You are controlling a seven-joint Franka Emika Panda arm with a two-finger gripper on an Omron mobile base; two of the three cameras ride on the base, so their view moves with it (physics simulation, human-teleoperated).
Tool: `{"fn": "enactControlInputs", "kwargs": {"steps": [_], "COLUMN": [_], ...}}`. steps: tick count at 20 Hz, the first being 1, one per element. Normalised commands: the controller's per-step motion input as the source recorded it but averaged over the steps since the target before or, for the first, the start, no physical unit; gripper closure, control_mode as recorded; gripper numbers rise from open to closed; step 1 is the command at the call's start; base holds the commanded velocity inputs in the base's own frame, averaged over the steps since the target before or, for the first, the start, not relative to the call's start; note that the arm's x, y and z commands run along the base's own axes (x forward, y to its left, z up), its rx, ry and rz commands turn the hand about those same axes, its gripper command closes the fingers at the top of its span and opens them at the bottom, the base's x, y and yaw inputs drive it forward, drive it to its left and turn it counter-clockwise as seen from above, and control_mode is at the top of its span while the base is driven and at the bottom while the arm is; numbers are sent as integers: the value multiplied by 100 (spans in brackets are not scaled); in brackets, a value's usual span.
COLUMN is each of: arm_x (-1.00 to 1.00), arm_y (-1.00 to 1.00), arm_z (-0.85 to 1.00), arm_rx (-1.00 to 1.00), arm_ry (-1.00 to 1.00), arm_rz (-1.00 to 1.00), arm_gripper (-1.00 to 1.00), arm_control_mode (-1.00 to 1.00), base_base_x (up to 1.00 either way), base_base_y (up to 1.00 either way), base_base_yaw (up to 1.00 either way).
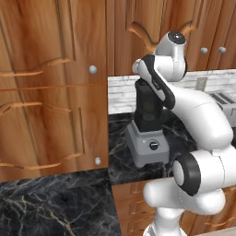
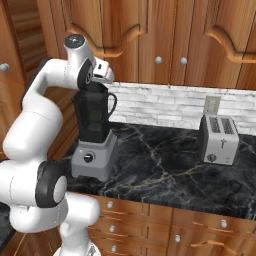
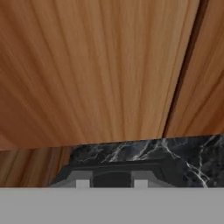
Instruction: Open the blender lid, put the kiwi in the blender, close the lid, and start the blender.
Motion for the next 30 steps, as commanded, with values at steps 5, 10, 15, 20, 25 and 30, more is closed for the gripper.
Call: {"fn": "enactControlInputs", "kwargs": {"steps": [5, 10, 15, 20, 25, 30], "arm_x": [12, -24, -7, 0, 9, 0], "arm_y": [0, 0, 0, 0, 1, 0], "arm_z": [-32, -44, -36, -37, -31, -39], "arm_rx": [2, 4, 2, 0, -2, -4], "arm_ry": [-9, -24, -24, -19, 0, 3], "arm_rz": [0, 3, 1, 0, 0, 2], "arm_gripper": [100, 100, 100, 100, 100, 100], "arm_control_mode": [-100, -100, -100, -100, -100, -100], "base_base_x": [0, 0, 0, 0, 0, 0], "base_base_y": [0, 0, 0, 0, 0, 0], "base_base_yaw": [0, 0, 0, 0, 0, 0]}}
